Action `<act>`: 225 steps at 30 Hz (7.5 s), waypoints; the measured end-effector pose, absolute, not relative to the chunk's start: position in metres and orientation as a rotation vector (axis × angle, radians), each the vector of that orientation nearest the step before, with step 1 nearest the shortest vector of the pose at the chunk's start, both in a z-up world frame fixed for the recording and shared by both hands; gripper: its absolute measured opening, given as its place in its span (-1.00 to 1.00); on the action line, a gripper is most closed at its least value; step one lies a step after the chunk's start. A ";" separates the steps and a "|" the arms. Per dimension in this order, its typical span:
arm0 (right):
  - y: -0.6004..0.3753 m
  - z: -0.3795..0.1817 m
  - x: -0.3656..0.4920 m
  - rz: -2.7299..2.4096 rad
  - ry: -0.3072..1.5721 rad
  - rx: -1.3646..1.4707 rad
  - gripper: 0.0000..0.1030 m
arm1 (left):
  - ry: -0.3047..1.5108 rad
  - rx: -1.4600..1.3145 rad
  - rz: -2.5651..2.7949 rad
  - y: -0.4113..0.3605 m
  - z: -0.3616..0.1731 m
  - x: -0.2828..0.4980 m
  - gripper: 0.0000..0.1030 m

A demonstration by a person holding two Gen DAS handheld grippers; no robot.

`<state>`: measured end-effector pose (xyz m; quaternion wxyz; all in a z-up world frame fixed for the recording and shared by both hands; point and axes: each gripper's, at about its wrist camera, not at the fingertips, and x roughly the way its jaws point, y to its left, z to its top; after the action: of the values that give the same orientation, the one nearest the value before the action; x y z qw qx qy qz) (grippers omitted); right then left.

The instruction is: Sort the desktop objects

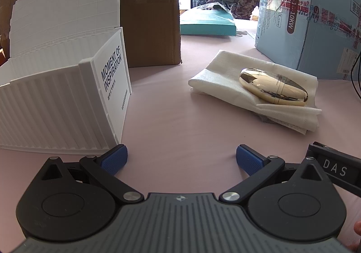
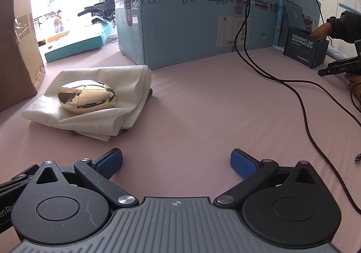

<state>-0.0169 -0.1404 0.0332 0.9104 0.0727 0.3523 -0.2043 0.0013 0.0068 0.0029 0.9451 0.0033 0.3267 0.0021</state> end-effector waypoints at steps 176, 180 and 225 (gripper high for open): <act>-0.158 0.108 -0.003 0.461 0.376 0.408 -0.22 | 0.433 -0.145 -0.444 0.004 0.090 0.048 0.46; -0.150 0.116 -0.006 0.481 0.363 0.409 -0.22 | 0.417 -0.121 -0.435 0.012 0.101 0.038 0.46; 0.092 0.161 0.036 0.644 0.389 0.229 -0.26 | 0.396 -0.342 -0.187 0.256 0.131 0.032 0.47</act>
<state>0.0361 0.0917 0.1608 0.9236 0.1117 0.1895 0.3139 0.0317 0.2556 0.1312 0.9617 -0.1690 0.1954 -0.0922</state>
